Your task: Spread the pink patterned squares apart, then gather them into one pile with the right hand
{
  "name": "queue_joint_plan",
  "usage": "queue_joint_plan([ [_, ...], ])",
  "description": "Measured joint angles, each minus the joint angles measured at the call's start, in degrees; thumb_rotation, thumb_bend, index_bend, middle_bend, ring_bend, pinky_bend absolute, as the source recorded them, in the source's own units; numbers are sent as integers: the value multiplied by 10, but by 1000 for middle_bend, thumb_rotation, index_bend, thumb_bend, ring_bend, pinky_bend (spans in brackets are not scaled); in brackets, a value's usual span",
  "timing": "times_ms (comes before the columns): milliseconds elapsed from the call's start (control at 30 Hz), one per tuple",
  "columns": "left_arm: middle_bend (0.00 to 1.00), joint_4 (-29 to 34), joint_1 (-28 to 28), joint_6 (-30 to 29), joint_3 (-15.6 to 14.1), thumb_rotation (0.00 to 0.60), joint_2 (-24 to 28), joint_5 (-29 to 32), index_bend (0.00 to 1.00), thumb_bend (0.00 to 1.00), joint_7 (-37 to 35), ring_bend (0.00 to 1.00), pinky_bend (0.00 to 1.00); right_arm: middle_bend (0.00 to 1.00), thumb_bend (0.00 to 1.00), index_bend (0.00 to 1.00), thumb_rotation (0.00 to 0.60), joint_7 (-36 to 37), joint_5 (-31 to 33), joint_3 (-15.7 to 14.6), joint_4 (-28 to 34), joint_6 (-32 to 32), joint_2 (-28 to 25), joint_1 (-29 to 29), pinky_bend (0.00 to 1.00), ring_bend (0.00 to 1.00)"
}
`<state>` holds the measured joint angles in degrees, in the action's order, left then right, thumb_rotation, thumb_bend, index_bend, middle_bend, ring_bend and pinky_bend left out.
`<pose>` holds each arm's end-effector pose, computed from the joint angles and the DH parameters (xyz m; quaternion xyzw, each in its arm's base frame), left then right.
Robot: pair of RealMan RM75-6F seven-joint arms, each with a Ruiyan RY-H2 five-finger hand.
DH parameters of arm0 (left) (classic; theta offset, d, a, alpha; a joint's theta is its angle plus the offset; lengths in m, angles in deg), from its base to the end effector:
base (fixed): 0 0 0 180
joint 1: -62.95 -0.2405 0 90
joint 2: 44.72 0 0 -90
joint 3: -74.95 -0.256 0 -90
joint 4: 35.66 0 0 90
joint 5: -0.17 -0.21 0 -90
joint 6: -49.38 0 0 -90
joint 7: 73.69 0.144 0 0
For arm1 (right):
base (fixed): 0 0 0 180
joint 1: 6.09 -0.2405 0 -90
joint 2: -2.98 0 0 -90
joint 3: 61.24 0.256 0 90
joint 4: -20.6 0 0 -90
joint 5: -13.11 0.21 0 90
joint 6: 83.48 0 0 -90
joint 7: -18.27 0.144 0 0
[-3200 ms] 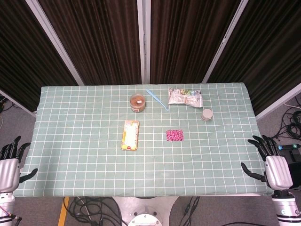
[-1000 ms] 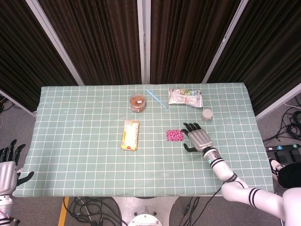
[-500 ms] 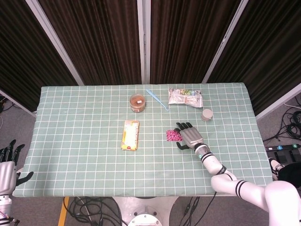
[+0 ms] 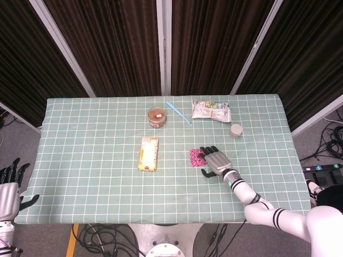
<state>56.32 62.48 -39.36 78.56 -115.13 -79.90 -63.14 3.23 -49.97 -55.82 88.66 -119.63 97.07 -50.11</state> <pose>-0.3275 0.1523 0.1395 -0.5465 -0.3956 -0.3323 0.6591 -0.2110 -0.3466 -0.0681 0.8035 -0.4141 0.2167 0.3686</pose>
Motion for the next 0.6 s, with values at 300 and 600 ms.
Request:
queue_joint_plan([
  [300,146,0,1,-1,0,600,-1,-2,209,157,0,141,145,0,409,201,346,-22,-34,-45,104,-43,-57,30,0,0],
  [600,146,1,0,-2,-1,600,-1,-4,209,157,-1,141,145,0,410,201,312,-21,-53,-55,148,-76,-93,47,0,0],
])
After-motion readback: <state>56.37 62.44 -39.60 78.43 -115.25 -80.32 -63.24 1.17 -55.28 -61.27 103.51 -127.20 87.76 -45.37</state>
